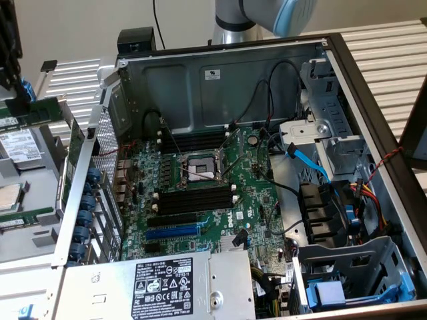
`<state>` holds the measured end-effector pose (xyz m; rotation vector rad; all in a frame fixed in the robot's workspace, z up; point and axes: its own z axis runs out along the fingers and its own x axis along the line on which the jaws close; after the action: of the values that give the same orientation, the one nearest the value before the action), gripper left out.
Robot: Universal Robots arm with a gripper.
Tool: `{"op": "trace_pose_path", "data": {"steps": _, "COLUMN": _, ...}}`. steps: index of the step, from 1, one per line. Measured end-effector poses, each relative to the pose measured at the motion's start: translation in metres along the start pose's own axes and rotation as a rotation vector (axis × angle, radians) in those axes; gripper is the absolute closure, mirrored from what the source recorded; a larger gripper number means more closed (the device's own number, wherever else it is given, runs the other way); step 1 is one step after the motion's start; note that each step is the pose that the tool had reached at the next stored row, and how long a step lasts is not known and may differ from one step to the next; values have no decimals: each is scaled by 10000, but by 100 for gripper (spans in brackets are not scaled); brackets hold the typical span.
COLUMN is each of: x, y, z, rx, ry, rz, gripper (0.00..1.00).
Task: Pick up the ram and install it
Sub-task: 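Pick up the ram and move it above insertion slot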
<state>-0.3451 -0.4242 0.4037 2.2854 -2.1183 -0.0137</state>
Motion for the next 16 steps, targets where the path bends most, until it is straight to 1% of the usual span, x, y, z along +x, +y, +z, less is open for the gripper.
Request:
{"op": "trace_pose_path", "data": {"steps": 5, "x": 11, "y": -170, "z": -46, "rx": -6, "ry": 63, "rz": 3, "gripper": 87}}
{"op": "trace_pose_path", "data": {"steps": 8, "x": 5, "y": -246, "z": -55, "rx": -31, "ry": 63, "rz": 2, "gripper": 87}}
{"op": "trace_pose_path", "data": {"steps": 10, "x": 2, "y": -265, "z": -56, "rx": -33, "ry": 64, "rz": -31, "gripper": 87}}
{"op": "trace_pose_path", "data": {"steps": 13, "x": -1, "y": -267, "z": -56, "rx": -35, "ry": 69, "rz": -37, "gripper": 87}}
{"op": "trace_pose_path", "data": {"steps": 14, "x": -7, "y": -292, "z": -56, "rx": -34, "ry": 80, "rz": -40, "gripper": 87}}
{"op": "trace_pose_path", "data": {"steps": 16, "x": -28, "y": -346, "z": -58, "rx": -34, "ry": 83, "rz": -37, "gripper": 87}}
